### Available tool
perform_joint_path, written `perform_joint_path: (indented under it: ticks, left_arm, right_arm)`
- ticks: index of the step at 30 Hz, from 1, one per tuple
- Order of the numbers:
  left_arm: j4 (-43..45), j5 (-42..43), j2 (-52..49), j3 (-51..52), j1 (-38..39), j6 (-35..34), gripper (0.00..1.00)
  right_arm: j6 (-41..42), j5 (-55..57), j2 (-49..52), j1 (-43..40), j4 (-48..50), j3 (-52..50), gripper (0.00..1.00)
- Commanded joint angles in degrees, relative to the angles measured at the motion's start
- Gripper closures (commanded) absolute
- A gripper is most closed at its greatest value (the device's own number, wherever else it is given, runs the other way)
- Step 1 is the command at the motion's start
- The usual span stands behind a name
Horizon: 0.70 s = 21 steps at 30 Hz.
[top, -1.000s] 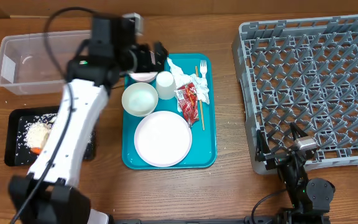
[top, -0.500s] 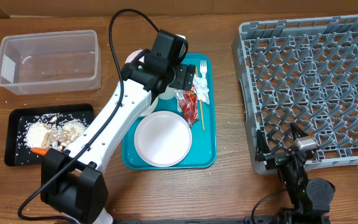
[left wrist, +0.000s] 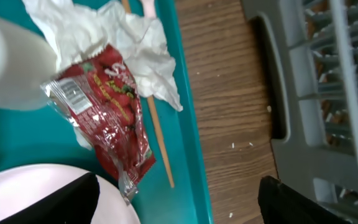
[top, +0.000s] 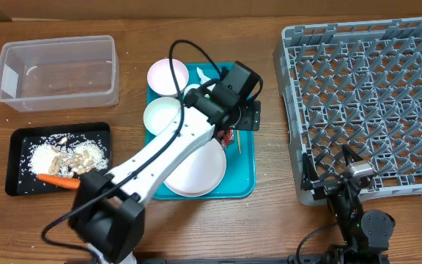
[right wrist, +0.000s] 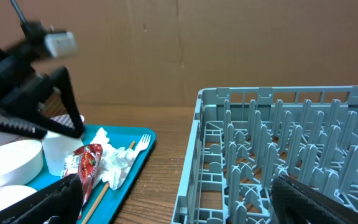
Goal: Sort waste into correct bins and load items into the dishwasher rack
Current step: 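Reach the left gripper to the red snack wrapper and grasp it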
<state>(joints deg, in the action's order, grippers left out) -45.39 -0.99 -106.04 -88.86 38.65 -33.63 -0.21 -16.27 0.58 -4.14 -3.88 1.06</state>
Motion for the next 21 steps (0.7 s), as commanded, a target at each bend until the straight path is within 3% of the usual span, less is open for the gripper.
perform_joint_path:
  ticks: [1,7,14,21]
  left_arm:
    - [0.50,-3.52,-4.94,0.26,0.37,-8.07,0.12]
    - [2.71,-3.98,-10.91,0.24,0.24,-8.79,0.17]
    - [3.41,-9.94,-11.23,0.24,0.20,-7.02,0.21]
    - [4.81,-9.92,-13.92,0.26,0.37,-6.40,0.23]
  right_arm:
    - [-0.02,0.17,-0.42,-0.22,0.37,-0.57,0.00]
    - [-0.02,0.20,-0.42,-0.22,0.37,-0.57,0.00]
    - [-0.02,0.17,-0.42,-0.22,0.37,-0.57,0.00]
    - [-0.02,0.20,-0.42,-0.22,0.37,-0.57,0.00]
